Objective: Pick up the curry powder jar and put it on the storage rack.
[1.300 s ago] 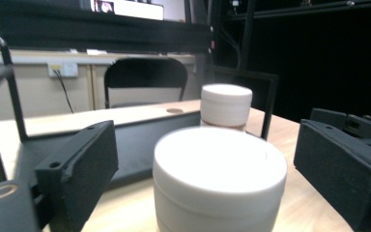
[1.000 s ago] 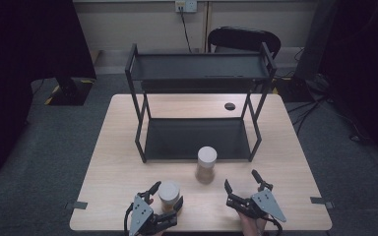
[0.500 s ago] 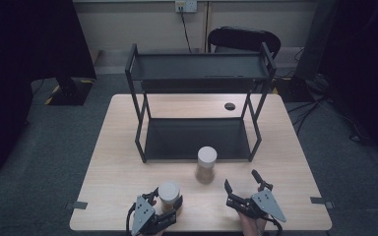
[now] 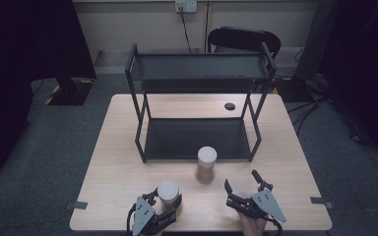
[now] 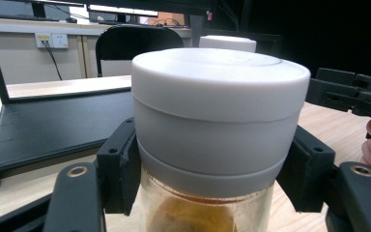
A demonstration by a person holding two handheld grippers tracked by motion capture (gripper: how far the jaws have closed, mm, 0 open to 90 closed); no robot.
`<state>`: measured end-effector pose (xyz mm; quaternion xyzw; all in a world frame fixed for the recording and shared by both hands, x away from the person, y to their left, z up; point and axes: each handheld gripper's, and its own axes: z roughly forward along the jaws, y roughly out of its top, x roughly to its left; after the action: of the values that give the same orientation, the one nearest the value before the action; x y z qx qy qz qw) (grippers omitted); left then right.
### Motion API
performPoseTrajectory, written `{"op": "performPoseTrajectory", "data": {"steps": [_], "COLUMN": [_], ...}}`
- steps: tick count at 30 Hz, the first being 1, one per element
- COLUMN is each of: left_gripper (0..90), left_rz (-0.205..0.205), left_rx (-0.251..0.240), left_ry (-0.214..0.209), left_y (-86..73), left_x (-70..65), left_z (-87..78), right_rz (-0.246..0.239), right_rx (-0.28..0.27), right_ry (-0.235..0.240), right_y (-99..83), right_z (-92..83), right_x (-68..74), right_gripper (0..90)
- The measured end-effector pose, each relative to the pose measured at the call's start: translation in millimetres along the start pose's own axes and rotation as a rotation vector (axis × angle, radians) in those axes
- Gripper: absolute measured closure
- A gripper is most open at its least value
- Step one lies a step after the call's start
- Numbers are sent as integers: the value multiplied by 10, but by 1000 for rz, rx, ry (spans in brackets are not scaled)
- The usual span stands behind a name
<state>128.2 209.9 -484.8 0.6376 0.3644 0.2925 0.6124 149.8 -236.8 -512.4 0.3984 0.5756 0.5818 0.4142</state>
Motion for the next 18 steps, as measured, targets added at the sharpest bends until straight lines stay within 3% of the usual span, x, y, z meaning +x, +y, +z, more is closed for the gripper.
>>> {"op": "performPoseTrajectory", "data": {"steps": [10,18], "left_gripper": [346,348], "left_rz": [-7,17], "left_rx": [19,29], "left_ry": [-14,-7], "left_y": [60,154], "left_x": [29,14], "left_z": [24,6], "right_rz": [-1,-1], "right_rx": [0,0], "right_ry": [-3,-1], "right_y": [0,0], "right_z": [-1,-2], "right_x": [6,3], "right_gripper": [20,19]}}
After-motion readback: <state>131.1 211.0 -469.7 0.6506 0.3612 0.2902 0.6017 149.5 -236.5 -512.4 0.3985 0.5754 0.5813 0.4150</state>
